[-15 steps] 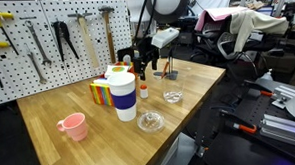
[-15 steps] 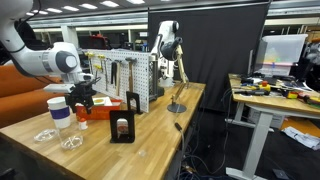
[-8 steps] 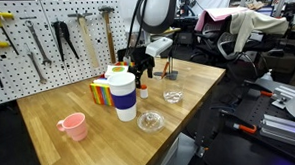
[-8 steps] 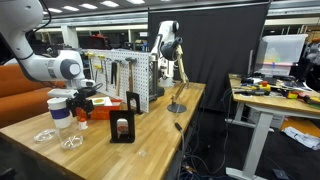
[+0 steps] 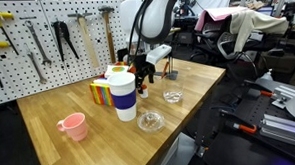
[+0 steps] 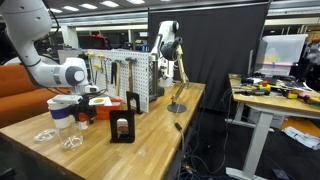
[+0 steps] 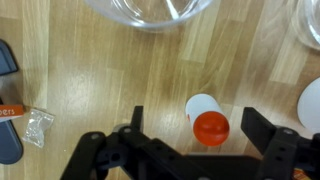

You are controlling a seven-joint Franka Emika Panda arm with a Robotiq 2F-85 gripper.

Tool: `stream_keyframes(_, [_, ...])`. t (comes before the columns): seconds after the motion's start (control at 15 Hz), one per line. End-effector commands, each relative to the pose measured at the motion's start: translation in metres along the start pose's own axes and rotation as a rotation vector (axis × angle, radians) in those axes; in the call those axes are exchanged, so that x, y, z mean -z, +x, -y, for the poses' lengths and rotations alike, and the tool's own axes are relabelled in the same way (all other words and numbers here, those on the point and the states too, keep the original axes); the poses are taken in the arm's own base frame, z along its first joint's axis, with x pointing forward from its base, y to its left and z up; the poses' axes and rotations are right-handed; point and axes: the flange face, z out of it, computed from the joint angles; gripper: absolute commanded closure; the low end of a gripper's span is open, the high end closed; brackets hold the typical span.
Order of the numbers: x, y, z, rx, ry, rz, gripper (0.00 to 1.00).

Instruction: Put the white and red shaker in the glass container

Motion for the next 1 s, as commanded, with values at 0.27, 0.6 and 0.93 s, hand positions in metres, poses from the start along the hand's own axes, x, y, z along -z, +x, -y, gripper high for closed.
stream_keyframes(0.27, [-0.008, 0.017, -0.001, -0.008, 0.023, 0.006, 0.57])
stream_keyframes(0.6, [-0.007, 0.011, 0.005, 0.020, 0.019, 0.014, 0.89])
stream_keyframes(0.93, [0.018, 0.008, 0.004, 0.013, 0.000, -0.029, 0.89])
